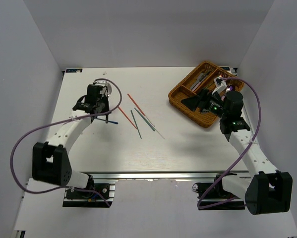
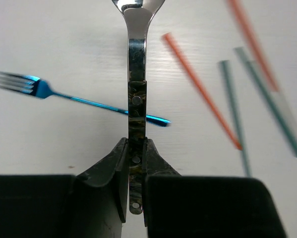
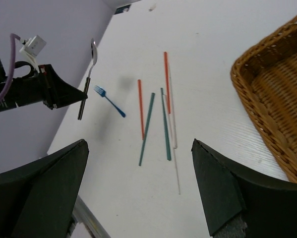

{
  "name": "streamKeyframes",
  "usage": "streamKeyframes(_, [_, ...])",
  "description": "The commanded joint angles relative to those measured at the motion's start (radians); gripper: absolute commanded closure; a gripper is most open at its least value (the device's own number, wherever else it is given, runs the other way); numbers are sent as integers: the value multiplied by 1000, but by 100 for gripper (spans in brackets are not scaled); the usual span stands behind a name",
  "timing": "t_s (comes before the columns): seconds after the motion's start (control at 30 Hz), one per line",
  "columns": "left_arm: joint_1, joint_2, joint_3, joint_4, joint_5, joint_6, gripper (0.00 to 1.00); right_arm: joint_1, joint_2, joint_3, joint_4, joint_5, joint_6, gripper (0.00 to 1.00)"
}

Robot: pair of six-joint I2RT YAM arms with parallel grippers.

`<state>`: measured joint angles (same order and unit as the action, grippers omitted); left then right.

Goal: Sort the eating utensils into containers

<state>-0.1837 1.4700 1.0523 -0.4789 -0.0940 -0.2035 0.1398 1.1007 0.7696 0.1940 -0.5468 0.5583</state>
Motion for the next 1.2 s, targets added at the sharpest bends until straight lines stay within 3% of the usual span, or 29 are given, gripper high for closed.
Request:
streamKeyframes(0.0, [-89,-152,40,46,77,-51,100,4,-27,7,107,-114,78,11])
streamKeyframes(0.07, [-126,-233,-24,159,191,-129,100,4,-56,-12,134,-145,139,11])
streamKeyframes(0.2, [-256,-328,-155,413,282,-310,100,56,-122,-49,157,-122,239,11])
streamKeyframes(0.27, [-318,-336,-185,514,289,-339,100,169,-148,-30,95,6,207,11])
streamKeyframes(0.43, [-352,-303,-189,666,384,-436,100,411,-150,63,-37,440,176,11])
streamKeyframes(0.67, [-471,-243,-117,645,382,-433,100,664,14,223,-117,804,82,11])
streamKeyframes(0.97, [-534,-244,-98,614,329,-427,100,738,212,414,-229,1030,-11,20])
streamKeyframes(1.03, [-536,-246,-94,606,326,-419,100,738,229,412,-220,1006,-14,27])
streamKeyframes(1.1, [-536,-247,-91,600,306,-404,100,738,222,383,-188,951,-20,67])
streamKeyframes(1.13, [-536,-244,-81,582,294,-396,100,739,209,373,-156,938,-23,99])
streamKeyframes(1.17, [-536,-243,-77,573,284,-389,100,738,205,367,-151,921,-24,100])
